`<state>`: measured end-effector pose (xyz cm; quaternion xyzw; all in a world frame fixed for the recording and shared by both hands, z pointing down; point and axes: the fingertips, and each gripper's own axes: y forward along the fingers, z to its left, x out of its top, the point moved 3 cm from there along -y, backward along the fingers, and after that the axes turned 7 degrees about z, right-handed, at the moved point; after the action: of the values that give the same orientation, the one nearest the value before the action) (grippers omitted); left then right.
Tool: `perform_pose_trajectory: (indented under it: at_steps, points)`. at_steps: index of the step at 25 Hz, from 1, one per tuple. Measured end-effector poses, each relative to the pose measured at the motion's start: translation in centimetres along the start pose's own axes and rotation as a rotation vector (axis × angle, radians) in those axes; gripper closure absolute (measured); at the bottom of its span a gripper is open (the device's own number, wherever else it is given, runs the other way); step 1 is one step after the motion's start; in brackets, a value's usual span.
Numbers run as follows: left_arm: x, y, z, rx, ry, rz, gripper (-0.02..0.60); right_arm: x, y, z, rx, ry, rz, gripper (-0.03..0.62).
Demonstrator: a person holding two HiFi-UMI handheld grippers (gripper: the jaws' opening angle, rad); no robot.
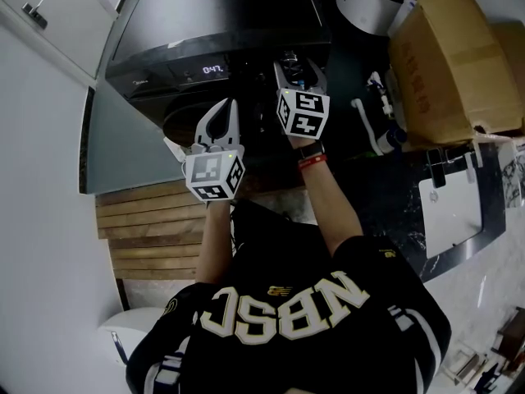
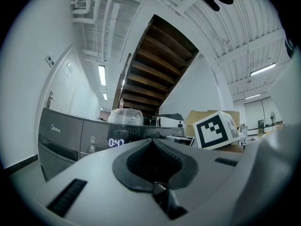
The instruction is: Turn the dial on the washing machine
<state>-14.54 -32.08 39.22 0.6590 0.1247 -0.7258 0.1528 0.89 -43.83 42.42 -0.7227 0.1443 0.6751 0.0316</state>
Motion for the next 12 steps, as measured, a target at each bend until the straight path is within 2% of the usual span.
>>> perform_pose_trajectory:
  at_steps: [3, 5, 12]
  points:
    - [-0.10, -0.14, -0.02, 0.006, 0.000, 0.002, 0.566, -0.26, 0.01, -0.56, 0.008, 0.160, -0.016, 0.327]
    - [-0.12, -0.19, -0.02, 0.010, 0.000, 0.003, 0.566, -0.31, 0.05, -0.73, 0.016, 0.216, -0.019, 0.327]
    - [-0.24, -0.19, -0.36, 0.010, 0.000, 0.005, 0.566, -0.22, -0.01, -0.66, 0.021, 0.216, -0.014, 0.327]
